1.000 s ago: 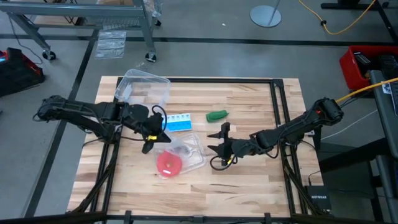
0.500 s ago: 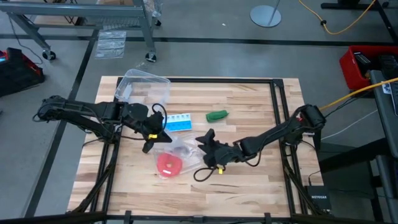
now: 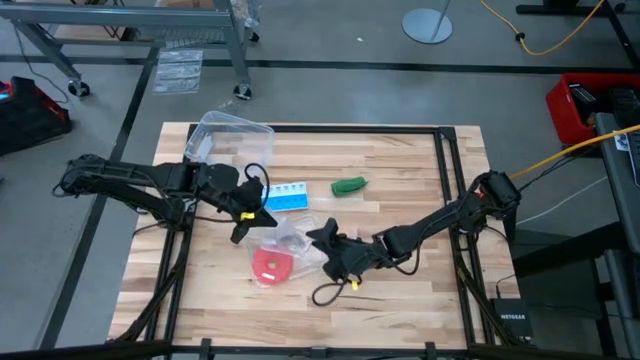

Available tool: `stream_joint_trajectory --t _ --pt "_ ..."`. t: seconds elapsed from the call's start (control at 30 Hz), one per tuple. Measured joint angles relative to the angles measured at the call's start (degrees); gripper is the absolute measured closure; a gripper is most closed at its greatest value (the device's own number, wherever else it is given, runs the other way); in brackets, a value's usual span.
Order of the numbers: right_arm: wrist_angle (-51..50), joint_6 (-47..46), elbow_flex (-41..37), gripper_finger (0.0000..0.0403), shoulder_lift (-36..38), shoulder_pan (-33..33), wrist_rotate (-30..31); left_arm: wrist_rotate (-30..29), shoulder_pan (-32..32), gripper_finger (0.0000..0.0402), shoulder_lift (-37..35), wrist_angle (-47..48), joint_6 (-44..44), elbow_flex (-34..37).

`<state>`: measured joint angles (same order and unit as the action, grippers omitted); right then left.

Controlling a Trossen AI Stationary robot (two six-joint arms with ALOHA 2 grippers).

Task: Roll bandage
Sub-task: Open the transparent zip bag

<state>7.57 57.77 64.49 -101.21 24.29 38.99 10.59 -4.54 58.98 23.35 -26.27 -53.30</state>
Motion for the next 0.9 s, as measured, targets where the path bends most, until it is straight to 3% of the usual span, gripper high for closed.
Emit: stream_joint_trajectory --t 0.6,0.9 --pt "0.2 5.7 0.0 0.0178 0.0 1.2 -2.7 4.8 2.9 0.0401 0.0 -3.7 -3.4 0.0" --pt "6.6 8.5 0.0 0.0178 0.0 1.2 -2.8 4.9 2.9 0.0401 0.0 -3.7 -3.8 0.0"
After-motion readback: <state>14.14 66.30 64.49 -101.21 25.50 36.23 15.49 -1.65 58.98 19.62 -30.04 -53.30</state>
